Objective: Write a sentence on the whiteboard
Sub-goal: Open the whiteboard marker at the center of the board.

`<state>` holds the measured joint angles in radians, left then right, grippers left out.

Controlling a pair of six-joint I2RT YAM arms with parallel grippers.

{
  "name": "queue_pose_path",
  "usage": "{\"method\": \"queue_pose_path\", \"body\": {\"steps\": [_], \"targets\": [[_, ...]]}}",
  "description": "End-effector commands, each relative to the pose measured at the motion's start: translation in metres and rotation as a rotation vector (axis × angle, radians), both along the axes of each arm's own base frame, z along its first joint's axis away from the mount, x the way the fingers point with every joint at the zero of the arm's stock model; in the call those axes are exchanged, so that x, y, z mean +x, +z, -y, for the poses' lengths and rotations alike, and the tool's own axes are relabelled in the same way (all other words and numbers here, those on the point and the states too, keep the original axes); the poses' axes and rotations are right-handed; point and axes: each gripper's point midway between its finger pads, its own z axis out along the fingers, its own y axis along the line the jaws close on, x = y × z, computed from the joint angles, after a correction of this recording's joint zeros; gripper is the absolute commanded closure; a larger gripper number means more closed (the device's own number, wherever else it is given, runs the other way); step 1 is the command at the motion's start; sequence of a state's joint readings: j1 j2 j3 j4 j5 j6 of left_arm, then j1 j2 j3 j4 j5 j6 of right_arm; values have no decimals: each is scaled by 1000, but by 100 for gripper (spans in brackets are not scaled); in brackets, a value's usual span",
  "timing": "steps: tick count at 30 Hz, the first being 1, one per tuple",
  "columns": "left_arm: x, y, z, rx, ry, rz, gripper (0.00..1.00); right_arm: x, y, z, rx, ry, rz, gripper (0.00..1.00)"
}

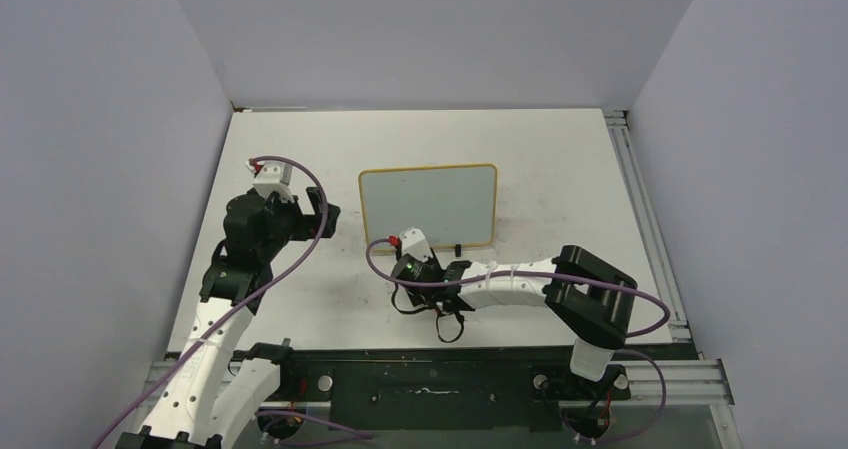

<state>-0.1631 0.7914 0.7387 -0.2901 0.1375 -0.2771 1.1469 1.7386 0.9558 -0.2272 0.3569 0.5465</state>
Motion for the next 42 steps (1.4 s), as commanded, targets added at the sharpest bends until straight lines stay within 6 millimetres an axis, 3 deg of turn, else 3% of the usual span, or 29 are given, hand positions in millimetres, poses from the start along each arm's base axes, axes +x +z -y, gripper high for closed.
{"method": "queue_pose_path", "body": {"steps": [1, 5, 10, 13, 16, 18, 25, 29, 37, 42], "targets": [[-4, 9, -1, 6, 4, 41, 4, 7, 9, -22, 28, 44, 15, 62], [-4, 10, -2, 9, 7, 43, 4, 13, 6, -27, 24, 52, 12, 63], [-5, 9, 0, 8, -5, 42, 4, 14, 2, -31, 43, 63, -18, 71], [-6, 9, 1, 13, -8, 42, 4, 13, -1, -30, 49, 59, -31, 82], [-16, -4, -3, 43, 5, -2, 4, 14, 3, -27, 51, 44, -22, 95], [-21, -4, -5, 52, 14, -3, 4, 14, 15, -27, 80, 42, -4, 95], [-48, 2, 11, -79, -30, -19, 3, 15, 83, -27, 284, 16, 102, 95], [-64, 18, 22, -159, -67, -16, 2, 13, 129, -23, 418, 6, 175, 95], [-92, 73, 89, -502, -367, 53, 0, 28, 248, -4, 738, -101, 414, 95], [-107, 100, 125, -628, -505, 94, 0, 30, 298, 2, 914, -147, 483, 95]]}}
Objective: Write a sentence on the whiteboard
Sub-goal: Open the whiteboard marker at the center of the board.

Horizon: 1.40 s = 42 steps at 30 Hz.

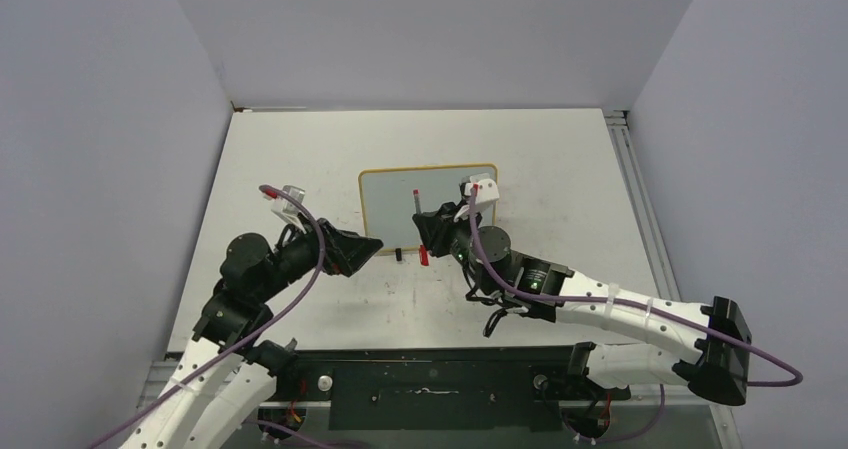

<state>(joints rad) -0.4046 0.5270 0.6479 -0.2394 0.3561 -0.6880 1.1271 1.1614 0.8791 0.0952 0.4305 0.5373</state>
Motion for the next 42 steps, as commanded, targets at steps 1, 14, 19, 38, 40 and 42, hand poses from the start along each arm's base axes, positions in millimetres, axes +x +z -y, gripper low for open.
{"method": "queue_pose_path", "body": {"steps": [1, 14, 19, 38, 40, 42], "targets": [[-16, 54, 38, -205, -145, 96, 0, 5, 61, 7, 234, -64, 85, 95], [-29, 41, 112, -182, -245, 72, 19, -5, 95, 12, 375, -31, 102, 95], [-24, 50, 112, -216, -222, 84, 36, -8, 95, 9, 391, -6, 92, 95], [-26, 45, 106, -131, -219, 85, 100, -10, 83, 19, 344, -25, 65, 69], [-24, 38, 101, -64, -210, 94, 100, -10, 82, 26, 320, -43, 67, 43], [-23, 29, 95, 27, -212, 98, 100, -10, 81, 37, 278, -68, 60, 23]]}}
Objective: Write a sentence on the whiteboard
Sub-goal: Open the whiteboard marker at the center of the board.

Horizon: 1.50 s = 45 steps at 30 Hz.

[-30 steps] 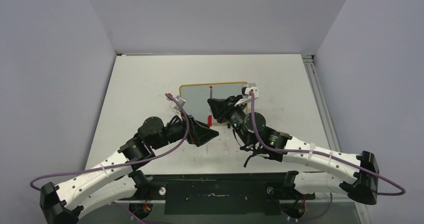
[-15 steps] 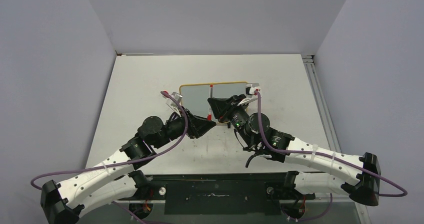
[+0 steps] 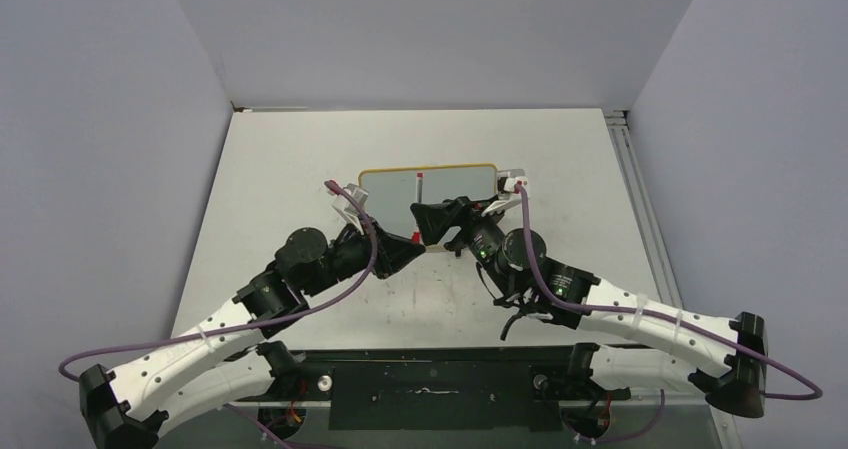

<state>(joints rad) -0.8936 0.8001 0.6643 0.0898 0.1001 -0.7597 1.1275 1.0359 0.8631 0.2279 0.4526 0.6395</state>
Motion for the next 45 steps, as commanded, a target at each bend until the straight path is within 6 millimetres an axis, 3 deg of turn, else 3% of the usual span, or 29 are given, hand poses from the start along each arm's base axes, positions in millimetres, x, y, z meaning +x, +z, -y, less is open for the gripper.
{"method": "queue_pose_path", "body": {"steps": [1, 7, 15, 21, 26, 30, 34, 38, 45], "targets": [[4, 14, -18, 138, 12, 105, 100, -3, 9, 26, -44, -52, 1, 17], [6, -7, -35, 370, -118, 187, 100, -8, 16, 50, -177, -32, 9, 1], [4, -20, -51, 580, -267, 388, 100, -4, 22, 57, -289, 297, -45, 7], [-9, -40, -47, 599, -374, 456, 100, -7, 3, 72, -204, 571, -140, 7], [-28, -59, -33, 579, -479, 466, 100, -30, -17, 62, -170, 772, -216, 4], [-37, -72, -26, 607, -527, 449, 100, -45, -18, 56, -171, 846, -226, 4], [-43, -80, -22, 621, -562, 428, 100, -63, -48, 43, -258, 906, -313, 3], [-44, -80, -22, 613, -561, 432, 100, -84, -63, 28, -298, 980, -350, 10], [-50, -85, -18, 610, -597, 411, 100, -93, -67, 20, -272, 1039, -358, 31]]}}
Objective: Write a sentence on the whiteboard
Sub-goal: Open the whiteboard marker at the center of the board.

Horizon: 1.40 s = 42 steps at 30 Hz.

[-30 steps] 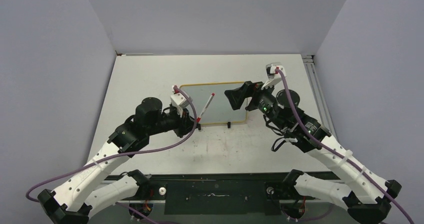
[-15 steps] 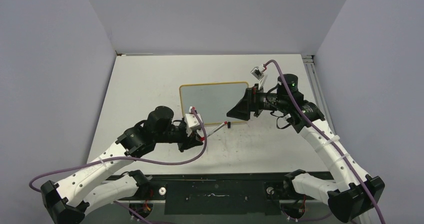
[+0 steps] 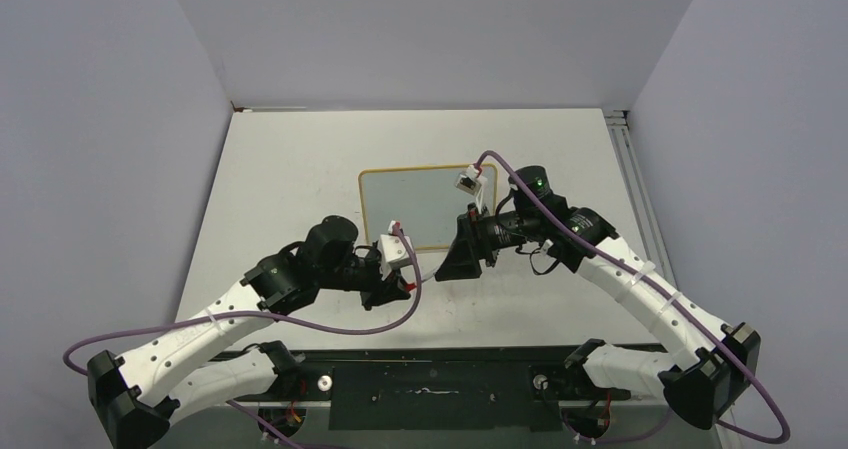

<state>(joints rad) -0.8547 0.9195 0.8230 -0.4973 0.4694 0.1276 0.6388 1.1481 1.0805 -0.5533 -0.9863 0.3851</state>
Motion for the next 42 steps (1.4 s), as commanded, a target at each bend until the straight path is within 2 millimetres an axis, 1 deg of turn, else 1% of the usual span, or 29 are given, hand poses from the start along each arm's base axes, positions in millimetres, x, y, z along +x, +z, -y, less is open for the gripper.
{"method": "queue_pose_path", "body": {"steps": [1, 3, 9, 17, 23, 29, 35, 39, 42], "targets": [[-7, 6, 10, -35, -59, 5, 100, -5, 1, -7, 33, 52, 18, 34], [-10, 8, 12, -44, -74, 0, 100, -8, -2, -9, 29, 66, 14, 39], [-14, 7, 14, -50, -91, -11, 100, -14, -5, -15, 31, 94, 5, 44], [-15, 10, 14, -59, -94, -7, 100, -23, -11, -29, 39, 122, -18, 53], [-15, 10, 14, -61, -93, -9, 100, -25, -16, -33, 29, 125, -19, 62], [-14, 11, 13, -62, -84, 0, 100, -25, -24, -31, -10, 121, -15, 73], [-12, 10, 11, -56, -71, 4, 100, -25, -28, -27, -40, 122, -1, 83], [-10, 9, 10, -51, -57, 11, 100, -26, -29, -24, -49, 127, 7, 94], [-7, 8, 9, -45, -43, 17, 100, -26, -26, -23, -48, 129, 16, 95]]}}
